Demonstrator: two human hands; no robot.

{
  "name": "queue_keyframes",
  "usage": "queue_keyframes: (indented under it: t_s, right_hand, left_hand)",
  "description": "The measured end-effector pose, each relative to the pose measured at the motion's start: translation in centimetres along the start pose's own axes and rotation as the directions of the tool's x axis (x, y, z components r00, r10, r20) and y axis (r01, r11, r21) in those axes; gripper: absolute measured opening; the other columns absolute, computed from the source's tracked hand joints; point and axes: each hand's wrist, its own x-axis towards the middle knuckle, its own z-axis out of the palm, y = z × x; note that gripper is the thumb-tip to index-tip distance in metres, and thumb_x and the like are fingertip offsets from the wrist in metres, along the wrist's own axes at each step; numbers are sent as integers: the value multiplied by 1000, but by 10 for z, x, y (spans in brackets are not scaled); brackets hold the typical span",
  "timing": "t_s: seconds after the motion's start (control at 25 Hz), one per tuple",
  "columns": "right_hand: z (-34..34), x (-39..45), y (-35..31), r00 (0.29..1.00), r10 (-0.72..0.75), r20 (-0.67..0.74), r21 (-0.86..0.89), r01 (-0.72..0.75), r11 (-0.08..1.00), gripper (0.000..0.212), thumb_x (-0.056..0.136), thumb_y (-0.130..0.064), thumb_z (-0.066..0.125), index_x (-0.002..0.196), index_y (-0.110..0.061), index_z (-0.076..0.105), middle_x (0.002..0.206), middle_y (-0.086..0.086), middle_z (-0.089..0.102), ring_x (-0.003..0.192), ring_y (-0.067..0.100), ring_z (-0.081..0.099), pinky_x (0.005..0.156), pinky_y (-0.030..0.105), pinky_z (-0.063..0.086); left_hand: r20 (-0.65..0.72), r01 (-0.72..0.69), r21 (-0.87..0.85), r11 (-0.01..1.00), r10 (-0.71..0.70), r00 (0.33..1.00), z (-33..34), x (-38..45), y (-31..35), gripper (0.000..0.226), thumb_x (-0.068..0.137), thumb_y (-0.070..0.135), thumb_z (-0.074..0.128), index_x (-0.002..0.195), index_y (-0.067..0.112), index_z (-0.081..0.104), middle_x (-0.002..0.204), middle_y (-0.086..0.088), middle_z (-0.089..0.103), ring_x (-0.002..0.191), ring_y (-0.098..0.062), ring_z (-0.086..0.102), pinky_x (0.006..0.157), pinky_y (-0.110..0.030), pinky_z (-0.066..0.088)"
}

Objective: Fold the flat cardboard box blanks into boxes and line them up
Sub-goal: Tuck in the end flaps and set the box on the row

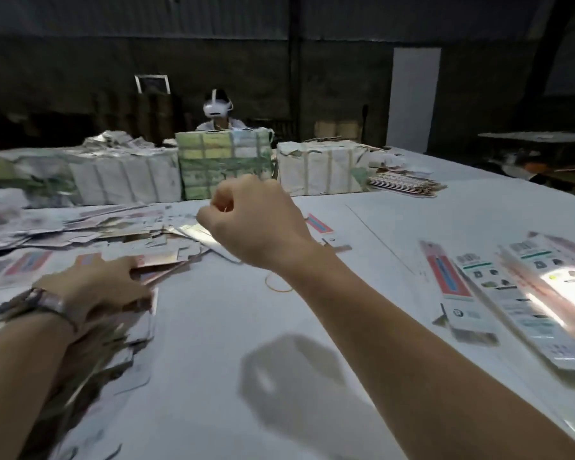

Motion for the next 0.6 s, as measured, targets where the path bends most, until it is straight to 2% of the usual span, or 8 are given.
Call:
queue_keyframes:
  t_s: [0.12,0.24,0.32,0.4,0.44,0.48,0.52,0.6]
  right_hand:
    - [13,-4,1,1000,-25,-7,7,25,1000,16,85,-35,57,76,-25,66,84,-2,69,83,21,56,69,35,48]
    - [13,-7,5,999,-12,-30,31,13,999,15,84,-34,58,73,-26,64,79,-5,68,81,19,54,74,37,50]
    - [11,-6,7,999,-11,-33,39,12,999,16,83,-34,59,70,-27,61,75,-6,67,79,19,57,75,37,51]
    - [6,-5,9,997,-4,-78,84,10,996,15,81,-34,58,69,-26,62,72,-6,66,77,20,60,73,38,52]
    - [3,-3,11,992,7,-127,119,8,993,15,81,-33,58,70,-25,64,70,-6,65,77,21,61,72,39,52]
    - [-1,-2,13,982,26,-186,161,4,987,13,83,-30,60,72,-24,64,70,-6,65,77,21,62,72,40,53]
    - [-4,0,15,969,46,-244,214,7,977,10,84,-28,62,75,-25,64,71,-7,65,77,21,63,72,41,53]
    - [-7,3,20,942,89,-324,299,13,954,4,85,-26,65,90,-25,64,85,-4,65,85,20,62,78,43,53]
  left_hand:
    - [-47,-45,77,996,49,998,-11,-20,12,65,55,61,69,115,39,58,115,-2,67,100,-27,63,86,-37,54]
    - [-70,-110,107,988,117,991,-34,-49,31,28,89,37,57,117,30,57,120,-6,67,100,-31,63,90,-40,54]
    - [-93,-171,30,985,173,981,-55,-66,44,35,95,18,48,128,29,54,132,-13,62,104,-34,59,88,-36,51]
    - [-240,-281,-246,928,222,945,-76,-86,63,60,96,6,44,149,34,41,145,-14,54,115,-34,59,80,-32,44]
    - [-349,-398,-436,807,256,902,-83,-97,76,66,96,2,43,151,39,36,145,-12,55,116,-32,60,75,-30,45]
    - [-443,-520,-611,596,287,849,-87,-112,92,70,97,-1,42,152,41,34,141,-8,58,112,-27,64,71,-28,48]
    - [-506,-589,-741,323,308,805,-86,-123,108,71,99,-4,42,153,40,32,136,-6,62,105,-21,68,67,-24,51]
    - [-530,-507,-847,-160,328,782,-79,-141,136,72,100,-10,42,156,33,28,127,-5,67,93,-14,72,64,-24,56]
